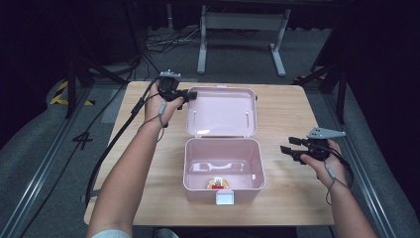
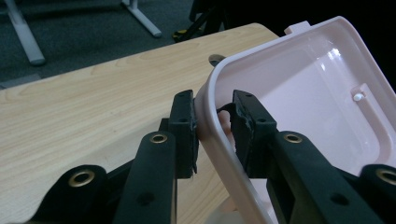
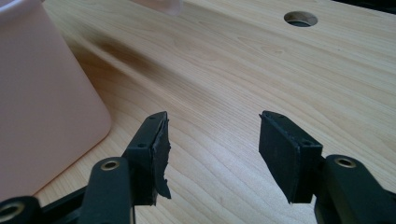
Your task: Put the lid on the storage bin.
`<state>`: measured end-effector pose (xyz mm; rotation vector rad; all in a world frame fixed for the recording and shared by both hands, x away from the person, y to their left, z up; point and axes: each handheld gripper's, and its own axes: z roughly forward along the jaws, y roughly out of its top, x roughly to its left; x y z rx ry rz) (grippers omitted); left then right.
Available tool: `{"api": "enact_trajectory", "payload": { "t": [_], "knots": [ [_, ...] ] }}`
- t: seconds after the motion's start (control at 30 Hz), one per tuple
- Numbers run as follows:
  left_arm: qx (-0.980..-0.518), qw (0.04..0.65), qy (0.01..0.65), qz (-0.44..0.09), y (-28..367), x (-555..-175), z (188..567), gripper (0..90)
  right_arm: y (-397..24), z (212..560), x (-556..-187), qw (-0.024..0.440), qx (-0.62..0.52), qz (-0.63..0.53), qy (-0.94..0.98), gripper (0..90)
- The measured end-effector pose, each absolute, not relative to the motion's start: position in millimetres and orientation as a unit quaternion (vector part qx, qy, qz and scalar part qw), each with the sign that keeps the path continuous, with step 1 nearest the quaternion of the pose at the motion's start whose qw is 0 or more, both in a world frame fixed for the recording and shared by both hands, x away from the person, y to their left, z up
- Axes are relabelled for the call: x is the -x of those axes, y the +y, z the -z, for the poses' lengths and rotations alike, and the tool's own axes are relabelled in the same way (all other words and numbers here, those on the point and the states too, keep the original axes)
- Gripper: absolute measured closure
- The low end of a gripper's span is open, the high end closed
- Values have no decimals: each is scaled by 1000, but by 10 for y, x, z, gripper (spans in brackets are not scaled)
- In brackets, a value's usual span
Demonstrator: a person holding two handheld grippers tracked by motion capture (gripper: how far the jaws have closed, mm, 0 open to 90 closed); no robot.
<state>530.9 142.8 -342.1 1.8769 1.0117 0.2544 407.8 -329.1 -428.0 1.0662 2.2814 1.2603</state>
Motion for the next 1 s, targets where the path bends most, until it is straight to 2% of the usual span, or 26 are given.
{"api": "enact_trajectory", "payload": {
  "t": [0.43,1.0],
  "knots": [
    [-759,507,392,-118,1472,-5143,3199,734,-3248,4259,-4095,163,-364,-444,802,440],
    [-766,546,318,-117,1587,-4937,2977,737,-3199,4206,-4062,167,-350,-447,806,441]
  ]
}}
